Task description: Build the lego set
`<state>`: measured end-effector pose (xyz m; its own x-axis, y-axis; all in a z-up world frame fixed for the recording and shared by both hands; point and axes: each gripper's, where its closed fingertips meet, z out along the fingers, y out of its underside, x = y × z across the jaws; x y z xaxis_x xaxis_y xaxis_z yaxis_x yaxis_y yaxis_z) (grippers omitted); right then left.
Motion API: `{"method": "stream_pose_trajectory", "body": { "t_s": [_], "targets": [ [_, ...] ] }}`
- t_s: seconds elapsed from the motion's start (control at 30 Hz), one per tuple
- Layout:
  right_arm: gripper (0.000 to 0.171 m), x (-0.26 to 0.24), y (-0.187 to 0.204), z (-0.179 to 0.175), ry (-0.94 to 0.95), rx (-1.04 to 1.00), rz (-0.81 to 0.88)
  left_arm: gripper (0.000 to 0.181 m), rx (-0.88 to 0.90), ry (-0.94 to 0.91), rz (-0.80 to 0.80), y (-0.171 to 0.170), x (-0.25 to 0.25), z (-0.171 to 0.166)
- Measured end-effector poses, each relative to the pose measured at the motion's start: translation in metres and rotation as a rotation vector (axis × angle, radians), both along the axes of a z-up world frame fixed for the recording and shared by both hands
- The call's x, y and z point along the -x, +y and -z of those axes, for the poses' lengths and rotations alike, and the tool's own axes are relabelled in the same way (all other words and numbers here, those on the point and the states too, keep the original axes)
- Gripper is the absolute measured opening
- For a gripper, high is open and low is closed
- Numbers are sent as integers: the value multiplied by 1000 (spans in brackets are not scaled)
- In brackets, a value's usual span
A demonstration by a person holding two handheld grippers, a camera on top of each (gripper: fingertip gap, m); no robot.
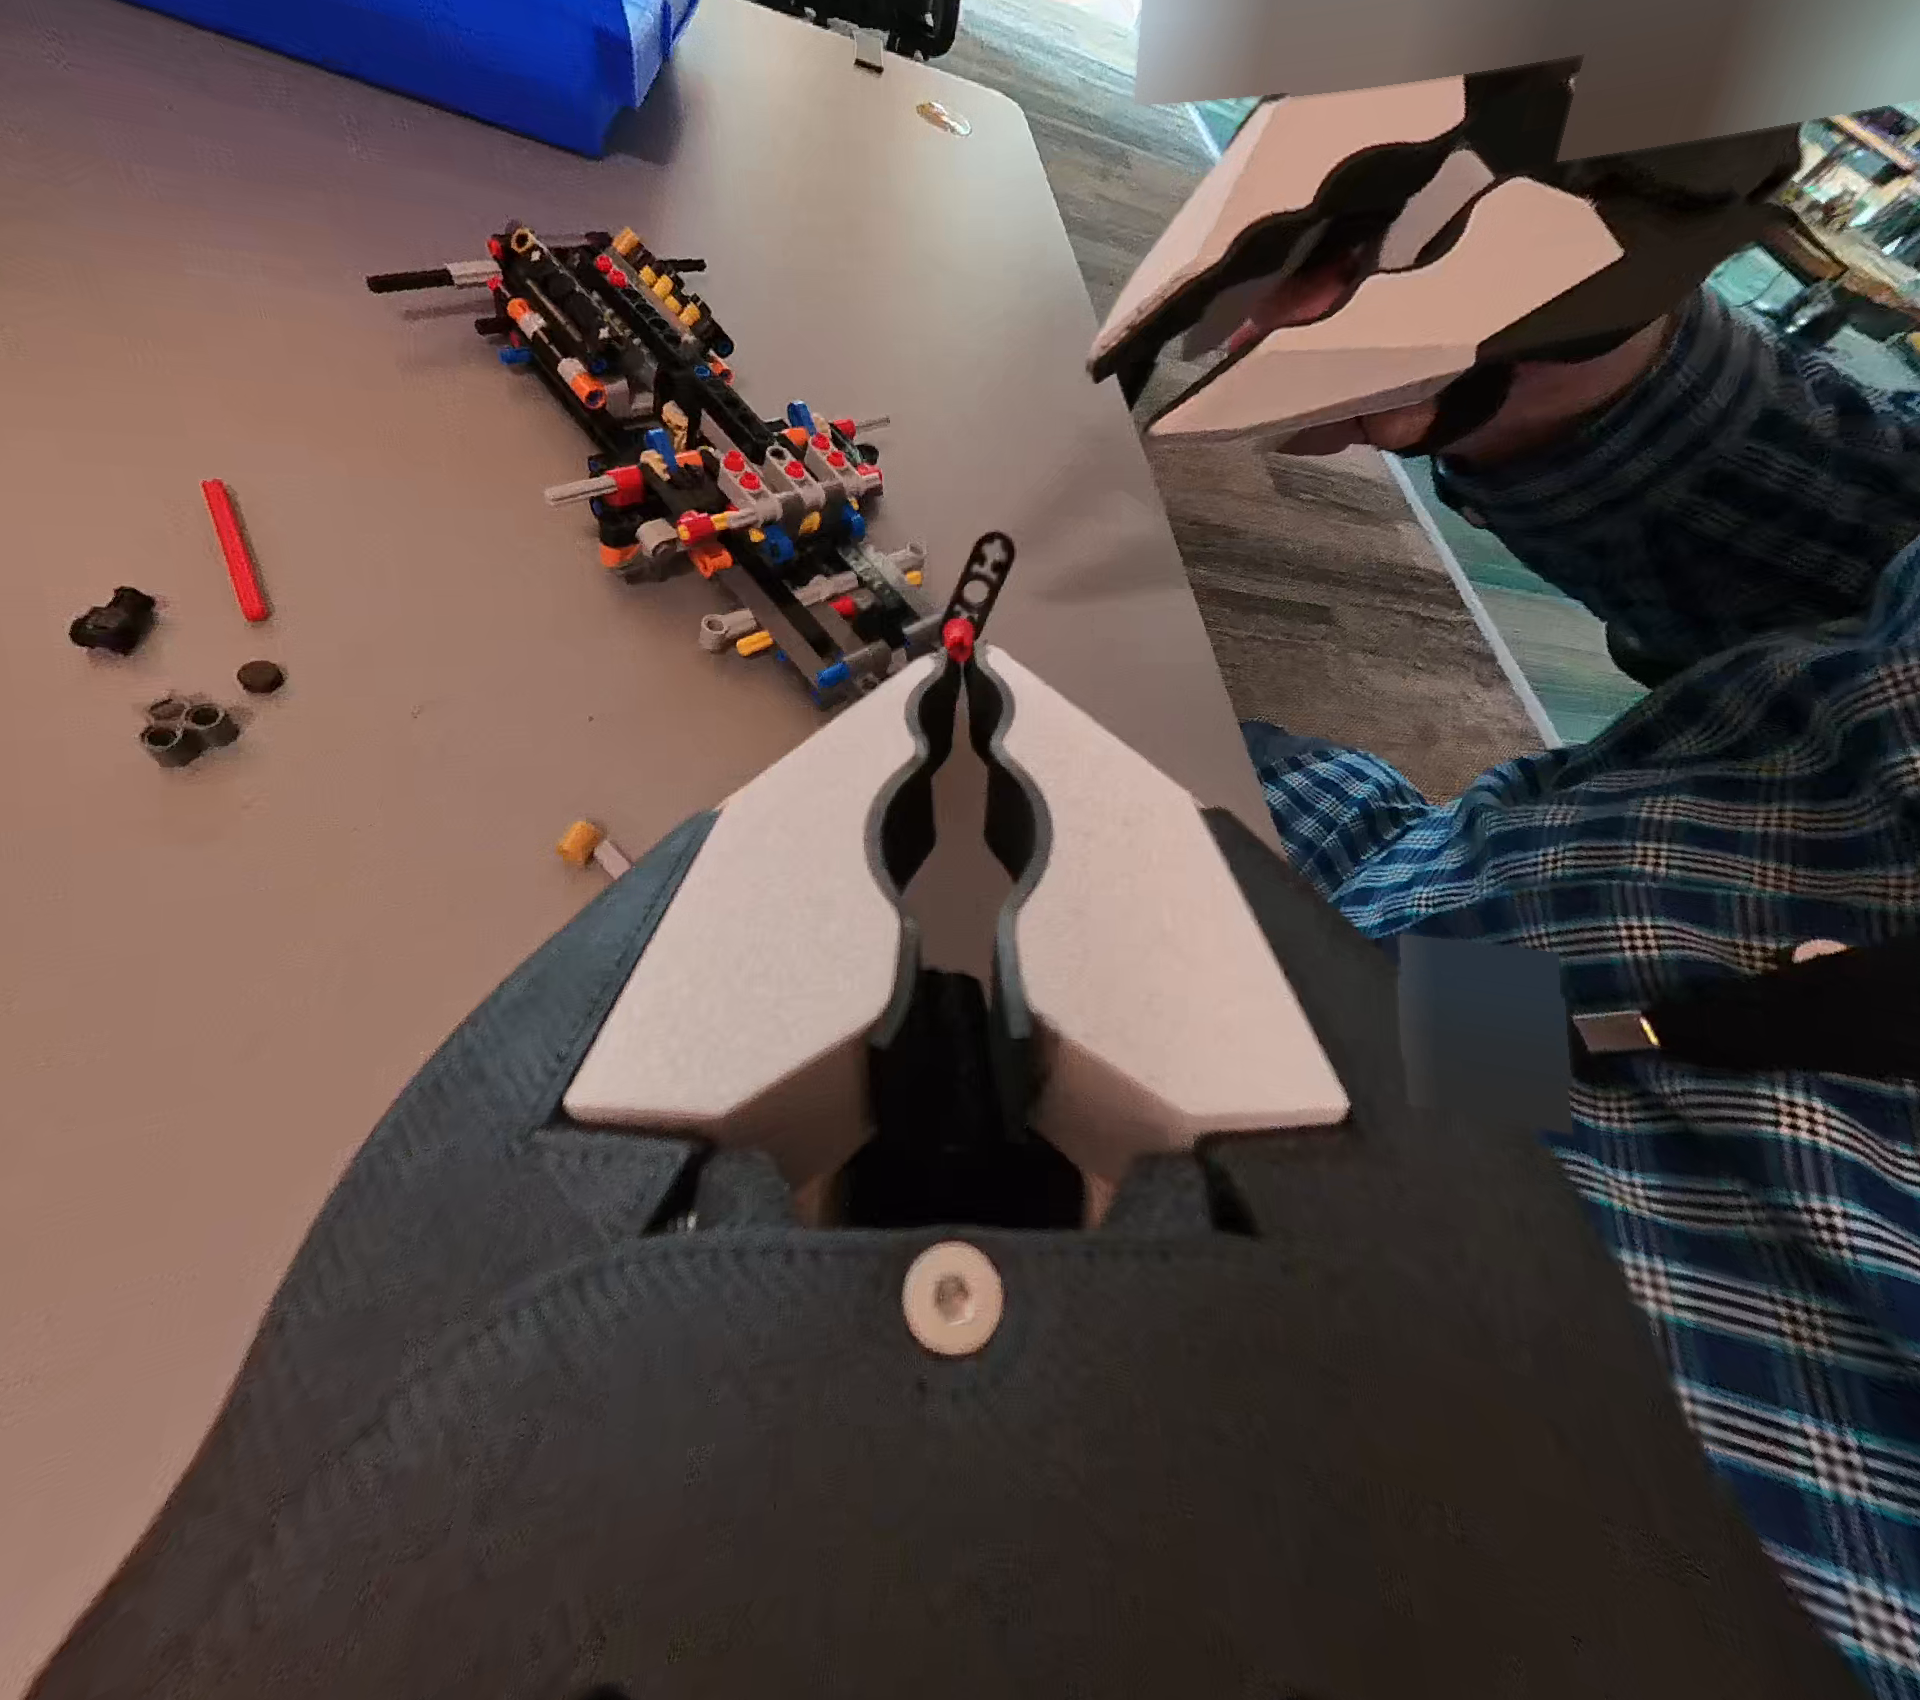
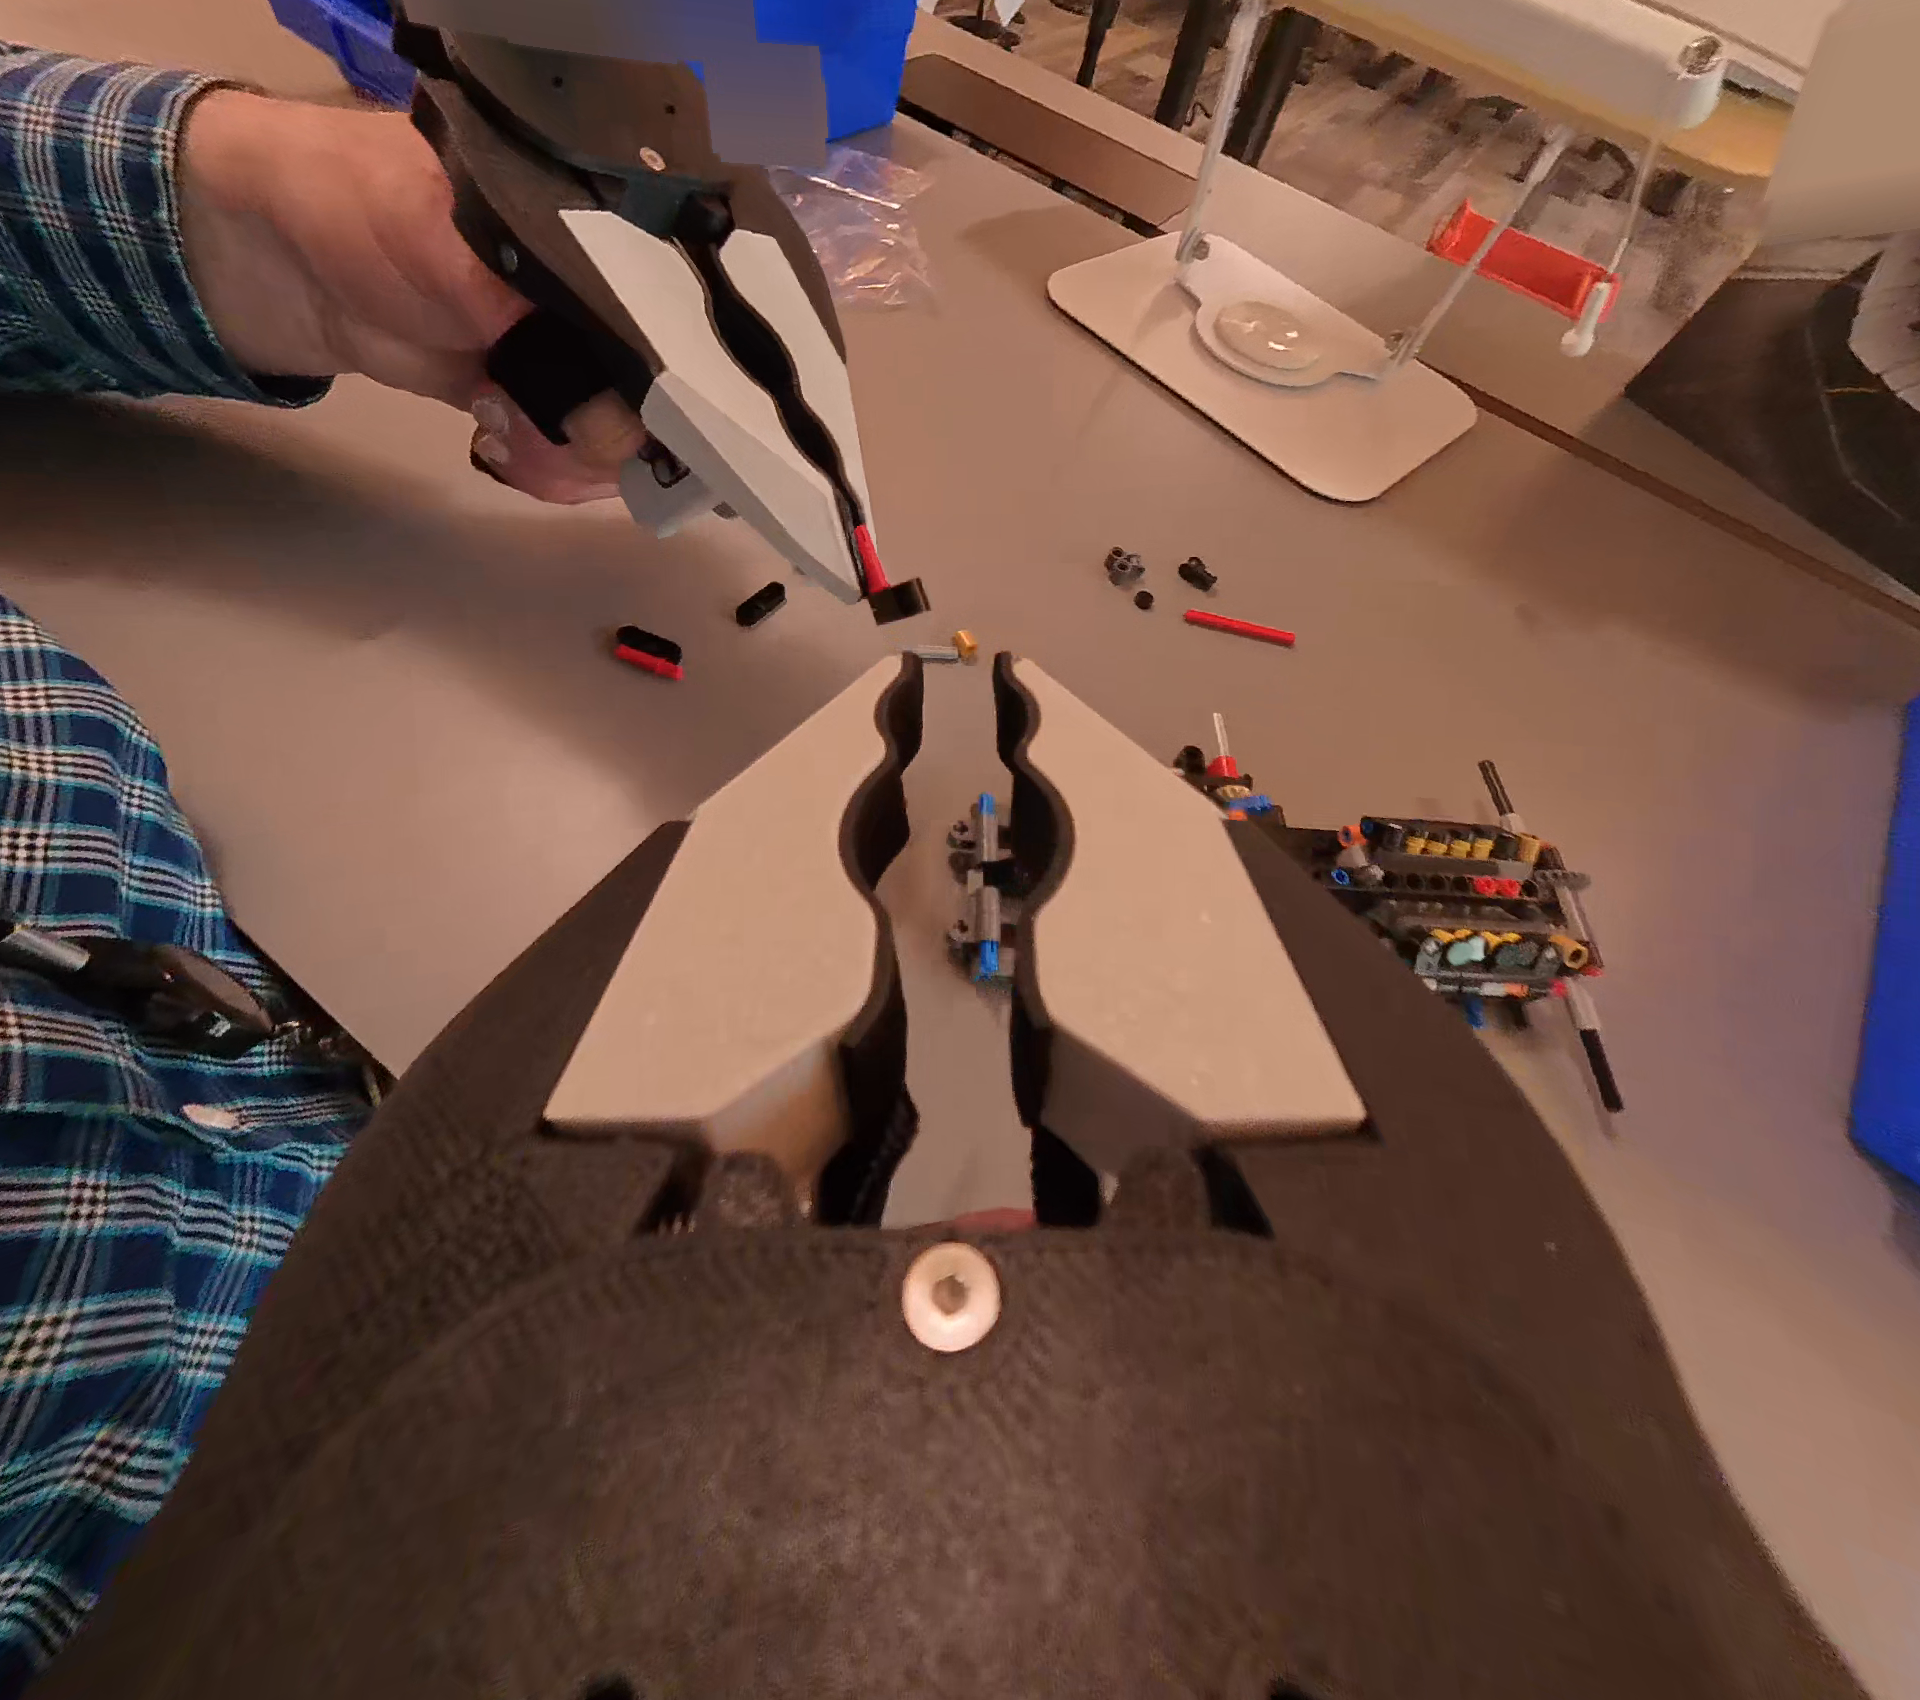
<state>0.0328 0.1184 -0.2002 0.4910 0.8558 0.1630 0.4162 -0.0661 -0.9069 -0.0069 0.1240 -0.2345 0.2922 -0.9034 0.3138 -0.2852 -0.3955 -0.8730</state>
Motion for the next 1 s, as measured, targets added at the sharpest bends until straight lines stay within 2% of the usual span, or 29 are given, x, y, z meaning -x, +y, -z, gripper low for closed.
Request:
{"method": "stream_pose_trajectory", "body": {
  "t_s": [0.43, 0.8, 0.93, 1.0],
  "targets": [
    [18, -32, 10, 11, -16, 7, 117, 1, 45, -2, -3, 6, -14, -4],
    [20, -40, 11, 20, -40, 1, 151, 1, 110, -41, -23, 11, -11, 1],
    [23, -45, 16, 25, -39, 8, 180, 1, 112, -40, -27, 13, -11, 3],
    [30, -50, 22, 27, -39, 15, 219, 1, 115, -41, -26, 13, -10, 4]
  ]
}}
